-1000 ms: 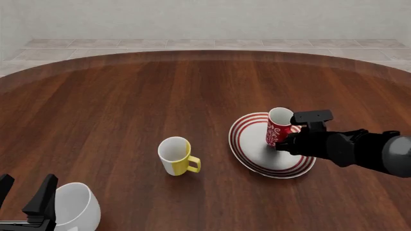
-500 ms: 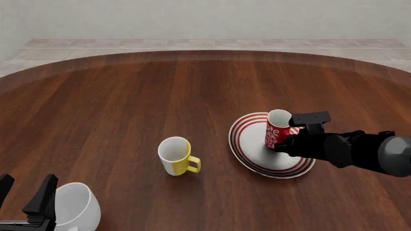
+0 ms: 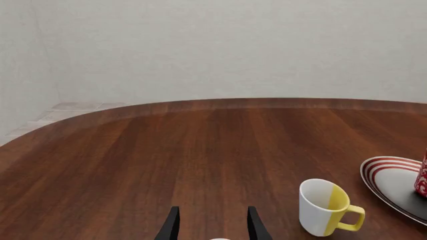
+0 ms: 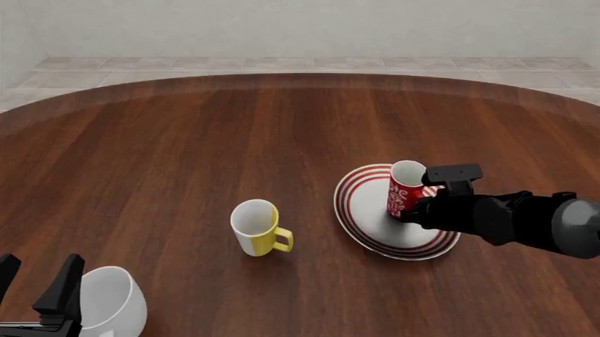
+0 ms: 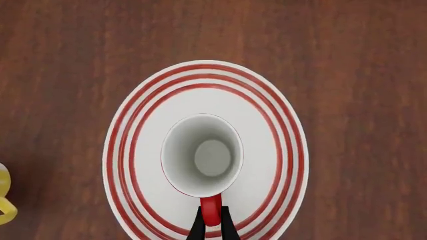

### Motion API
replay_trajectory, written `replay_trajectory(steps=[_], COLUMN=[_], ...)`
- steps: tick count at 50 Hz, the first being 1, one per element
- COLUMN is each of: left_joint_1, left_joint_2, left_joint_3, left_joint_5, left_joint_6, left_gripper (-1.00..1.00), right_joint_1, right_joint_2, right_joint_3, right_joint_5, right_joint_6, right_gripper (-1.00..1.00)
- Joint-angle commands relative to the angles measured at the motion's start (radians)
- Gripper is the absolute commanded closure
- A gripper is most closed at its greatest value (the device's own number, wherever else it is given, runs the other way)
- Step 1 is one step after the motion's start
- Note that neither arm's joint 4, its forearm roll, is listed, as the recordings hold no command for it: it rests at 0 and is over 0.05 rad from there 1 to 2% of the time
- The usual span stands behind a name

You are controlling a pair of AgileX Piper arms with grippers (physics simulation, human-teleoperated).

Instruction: Pick up the red mug and put it on the plate

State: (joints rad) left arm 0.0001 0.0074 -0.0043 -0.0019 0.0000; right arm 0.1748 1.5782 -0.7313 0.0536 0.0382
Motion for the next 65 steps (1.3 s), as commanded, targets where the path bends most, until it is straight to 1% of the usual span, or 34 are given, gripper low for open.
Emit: replay_trajectory(steps=[1, 8, 14, 16, 20, 21, 22, 23, 24, 25, 26, 27, 28, 29, 30, 31, 32, 34, 35, 40, 41, 45, 46, 48, 49, 50, 51, 53, 55, 56, 62, 63, 65], left_joint_1=[0.0, 0.0, 0.0, 0.0, 0.0, 0.0, 0.0, 0.0, 0.0, 0.0, 0.0, 0.0, 0.0, 0.0, 0.0, 0.0, 0.0, 0.0, 0.0, 0.0, 0.0, 0.0, 0.0, 0.0, 0.0, 0.0, 0.0, 0.0, 0.0, 0.0, 0.0, 0.0, 0.0], left_joint_2=[0.0, 0.0, 0.0, 0.0, 0.0, 0.0, 0.0, 0.0, 0.0, 0.0, 0.0, 0.0, 0.0, 0.0, 0.0, 0.0, 0.0, 0.0, 0.0, 0.0, 0.0, 0.0, 0.0, 0.0, 0.0, 0.0, 0.0, 0.0, 0.0, 0.0, 0.0, 0.0, 0.0], left_joint_3=[0.0, 0.0, 0.0, 0.0, 0.0, 0.0, 0.0, 0.0, 0.0, 0.0, 0.0, 0.0, 0.0, 0.0, 0.0, 0.0, 0.0, 0.0, 0.0, 0.0, 0.0, 0.0, 0.0, 0.0, 0.0, 0.0, 0.0, 0.0, 0.0, 0.0, 0.0, 0.0, 0.0], left_joint_5=[0.0, 0.0, 0.0, 0.0, 0.0, 0.0, 0.0, 0.0, 0.0, 0.0, 0.0, 0.0, 0.0, 0.0, 0.0, 0.0, 0.0, 0.0, 0.0, 0.0, 0.0, 0.0, 0.0, 0.0, 0.0, 0.0, 0.0, 0.0, 0.0, 0.0, 0.0, 0.0, 0.0], left_joint_6=[0.0, 0.0, 0.0, 0.0, 0.0, 0.0, 0.0, 0.0, 0.0, 0.0, 0.0, 0.0, 0.0, 0.0, 0.0, 0.0, 0.0, 0.0, 0.0, 0.0, 0.0, 0.0, 0.0, 0.0, 0.0, 0.0, 0.0, 0.0, 0.0, 0.0, 0.0, 0.0, 0.0], left_gripper=[-1.0, -1.0, -1.0, -1.0, -1.0, -1.0, -1.0, -1.0, -1.0, -1.0, -1.0, -1.0, -1.0, -1.0, -1.0, -1.0, -1.0, -1.0, -1.0, -1.0, -1.0, -1.0, -1.0, -1.0, -1.0, -1.0, -1.0, -1.0, -1.0, -1.0, -1.0, -1.0, -1.0], right_joint_1=[0.0, -0.002, -0.003, 0.007, 0.016, 0.006, 0.016, -0.004, 0.004, 0.011, -0.002, 0.015, 0.007, 0.009, 0.018, 0.007, 0.016, -0.001, 0.012, 0.011, -0.003, 0.009, 0.01, 0.014, 0.007, 0.006, 0.011, 0.005, 0.007, 0.012, 0.015, 0.016, 0.015], right_joint_2=[-0.006, -0.007, 0.004, 0.012, 0.02, 0.021, 0.023, 0.017, 0.022, 0.023, 0.024, 0.027, 0.025, 0.027, 0.025, 0.025, 0.03, 0.026, 0.028, 0.026, 0.024, 0.02, 0.014, 0.014, 0.011, 0.013, 0.01, 0.012, -0.001, -0.005, -0.056, -0.07, -0.091], right_joint_3=[-0.002, 0.002, 0.001, -0.004, -0.008, -0.005, -0.006, -0.001, -0.005, -0.007, -0.005, -0.009, -0.007, -0.007, -0.007, -0.006, -0.01, -0.007, -0.01, -0.01, -0.007, -0.008, -0.007, -0.01, -0.009, -0.009, -0.007, -0.006, -0.006, -0.007, -0.004, -0.003, -0.001], right_joint_5=[0.001, -0.003, -0.008, -0.003, -0.003, -0.006, -0.005, -0.005, -0.003, -0.002, -0.003, -0.001, -0.002, -0.002, -0.004, -0.004, -0.001, -0.003, 0.0, 0.001, -0.001, 0.002, 0.002, 0.007, 0.006, 0.007, 0.005, 0.007, 0.013, 0.019, 0.048, 0.053, 0.07], right_joint_6=[0.009, 0.0, 0.007, 0.023, 0.022, 0.015, 0.018, 0.015, 0.024, 0.024, 0.022, 0.027, 0.023, 0.028, 0.021, 0.025, 0.036, 0.028, 0.031, 0.033, 0.027, 0.038, 0.028, 0.038, 0.029, 0.039, 0.027, 0.035, 0.028, 0.036, 0.032, 0.022, 0.03], right_gripper=[1.0, 1.0, 1.0, 1.0, 1.0, 1.0, 1.0, -1.0, -1.0, -1.0, -1.0, -1.0, -1.0, -1.0, -1.0, -1.0, -1.0, -1.0, -1.0, -1.0, -1.0, -1.0, -1.0, -1.0, -1.0, -1.0, -1.0, -1.0, -1.0, -1.0, -1.0, -1.0, -1.0])
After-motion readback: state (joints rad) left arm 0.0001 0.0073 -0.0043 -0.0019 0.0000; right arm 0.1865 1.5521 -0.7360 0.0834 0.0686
